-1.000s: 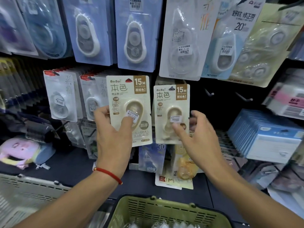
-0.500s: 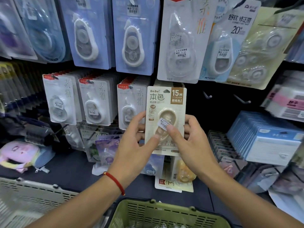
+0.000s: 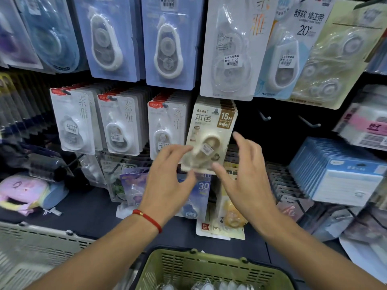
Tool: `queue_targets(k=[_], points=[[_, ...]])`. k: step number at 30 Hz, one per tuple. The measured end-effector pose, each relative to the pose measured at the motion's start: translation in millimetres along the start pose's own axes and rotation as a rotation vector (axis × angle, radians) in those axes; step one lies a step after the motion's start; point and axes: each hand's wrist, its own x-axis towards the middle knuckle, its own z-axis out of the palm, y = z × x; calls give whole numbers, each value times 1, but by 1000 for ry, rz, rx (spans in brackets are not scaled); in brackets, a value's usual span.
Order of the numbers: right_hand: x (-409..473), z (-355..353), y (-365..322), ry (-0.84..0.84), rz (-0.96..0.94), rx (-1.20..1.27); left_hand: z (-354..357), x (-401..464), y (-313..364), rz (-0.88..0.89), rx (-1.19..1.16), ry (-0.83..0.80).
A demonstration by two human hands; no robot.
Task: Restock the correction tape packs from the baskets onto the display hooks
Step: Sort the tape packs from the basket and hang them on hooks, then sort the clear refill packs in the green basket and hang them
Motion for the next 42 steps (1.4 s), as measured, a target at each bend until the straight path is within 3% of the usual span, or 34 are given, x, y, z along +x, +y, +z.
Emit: queue_targets(k=[3, 5, 9, 15, 19, 21, 24, 27, 29, 31, 35, 39, 42], points=[[1, 1, 8, -6, -389, -317, -2, 4, -8, 45, 174, 106], [6, 3, 11, -129, -492, -427, 0, 7, -14, 34, 230, 94], [14, 0, 13, -239, -469, -502, 2, 8, -26, 28, 366, -68], [2, -12, 23, -293, -494, -446, 0, -3, -31, 63, 354, -91], [-27, -21, 49, -389, -450, -392, 2, -21, -31, 38, 337, -194], [-49, -20, 68, -540, -351, -367, 4, -34, -34, 44, 386, -269], [-90, -13, 91, -898, -102, -388, 12, -67, -39, 2, 377, -410], [-140, -3, 111, -1353, 85, -493, 27, -116, -48, -3, 474, -675], [-177, 2, 125, -1545, 169, -549, 39, -151, -56, 24, 589, -880], [-210, 6, 135, -1530, 185, -625, 53, -181, -65, 10, 635, -1042], [-249, 8, 140, -1272, 321, -735, 76, -227, -74, -158, 465, -1195], [-253, 0, 143, -1162, 515, -660, 94, -250, -68, -266, 319, -1157], [-237, -25, 146, -946, 674, -488, 101, -243, -63, -325, 226, -1028]])
